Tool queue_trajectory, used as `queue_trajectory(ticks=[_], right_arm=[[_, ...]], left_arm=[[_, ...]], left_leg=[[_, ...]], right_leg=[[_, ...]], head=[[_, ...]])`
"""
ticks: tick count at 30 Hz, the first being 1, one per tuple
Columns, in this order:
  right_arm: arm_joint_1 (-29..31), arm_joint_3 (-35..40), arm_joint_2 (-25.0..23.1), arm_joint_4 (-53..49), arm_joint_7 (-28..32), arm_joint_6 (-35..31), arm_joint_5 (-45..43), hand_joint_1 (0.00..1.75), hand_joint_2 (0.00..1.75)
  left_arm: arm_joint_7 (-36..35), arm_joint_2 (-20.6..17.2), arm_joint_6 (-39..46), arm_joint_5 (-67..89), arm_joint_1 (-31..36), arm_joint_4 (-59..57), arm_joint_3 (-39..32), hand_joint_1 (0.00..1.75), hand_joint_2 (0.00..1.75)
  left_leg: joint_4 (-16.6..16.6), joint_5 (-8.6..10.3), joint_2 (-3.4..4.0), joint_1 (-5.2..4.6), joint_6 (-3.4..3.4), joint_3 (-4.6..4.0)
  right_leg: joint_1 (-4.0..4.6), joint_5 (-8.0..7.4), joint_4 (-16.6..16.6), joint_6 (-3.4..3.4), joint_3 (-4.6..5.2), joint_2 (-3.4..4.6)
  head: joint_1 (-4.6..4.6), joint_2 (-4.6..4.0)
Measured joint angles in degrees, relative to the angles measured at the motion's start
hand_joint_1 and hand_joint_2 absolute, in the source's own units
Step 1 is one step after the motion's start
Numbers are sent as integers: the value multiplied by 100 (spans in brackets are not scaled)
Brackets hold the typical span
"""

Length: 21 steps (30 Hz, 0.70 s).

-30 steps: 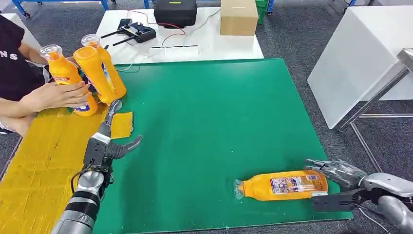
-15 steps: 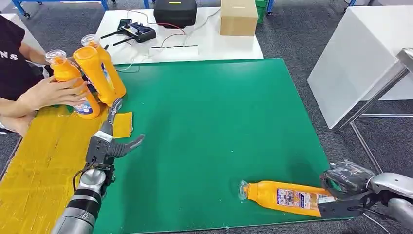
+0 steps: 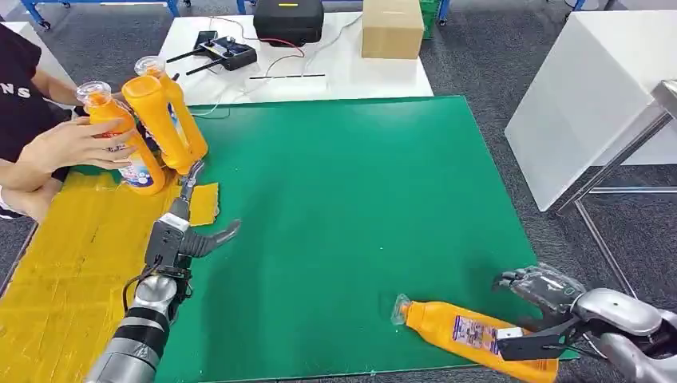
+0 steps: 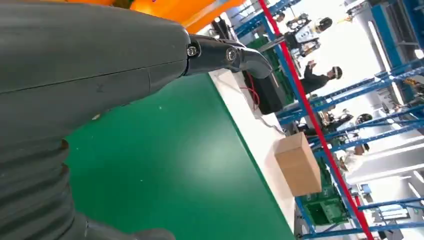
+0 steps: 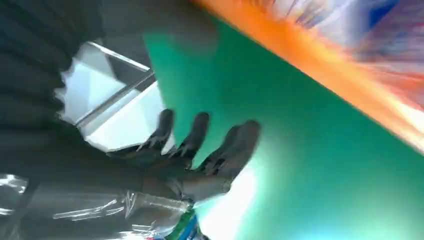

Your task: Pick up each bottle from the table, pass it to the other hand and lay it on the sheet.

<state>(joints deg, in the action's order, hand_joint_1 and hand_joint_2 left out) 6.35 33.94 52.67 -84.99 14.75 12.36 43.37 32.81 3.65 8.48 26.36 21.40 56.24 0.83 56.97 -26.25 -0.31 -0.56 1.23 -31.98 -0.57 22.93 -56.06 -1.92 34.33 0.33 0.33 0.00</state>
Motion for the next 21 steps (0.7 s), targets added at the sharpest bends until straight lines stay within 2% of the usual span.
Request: queue_trajectory(ticks=[5, 11, 16, 21], right_arm=[[180, -6, -1056, 650, 35, -1006, 777, 0, 175], [274, -144, -2148, 906, -158, -1678, 1307, 0, 175], [194, -157, -2555, 591, -416, -1713, 1592, 0, 175], [174, -160, -2731, 408, -439, -1710, 1632, 0, 175]], left_arm=[[-74, 33, 9, 72, -79, 65, -2, 0, 175], [-177, 77, 24, 192, -273, 279, -55, 0, 175], [-223, 101, 42, 232, -529, 551, -195, 0, 175], [-227, 107, 42, 238, -630, 686, -256, 0, 175]], left_leg=[[0, -2, 16, 10, -2, 15], [-2, -4, 17, 22, -7, 23], [-2, 1, 11, 23, -10, 14], [-2, 1, 7, 17, -9, 10]], right_leg=[[10, 0, 0, 1, -1, 16], [21, 0, 0, 3, -10, 18], [22, 1, -3, 3, -8, 11], [17, 1, -2, 3, -7, 6]], head=[[-6, 0], [-13, 0], [-2, 0], [-4, 0]])
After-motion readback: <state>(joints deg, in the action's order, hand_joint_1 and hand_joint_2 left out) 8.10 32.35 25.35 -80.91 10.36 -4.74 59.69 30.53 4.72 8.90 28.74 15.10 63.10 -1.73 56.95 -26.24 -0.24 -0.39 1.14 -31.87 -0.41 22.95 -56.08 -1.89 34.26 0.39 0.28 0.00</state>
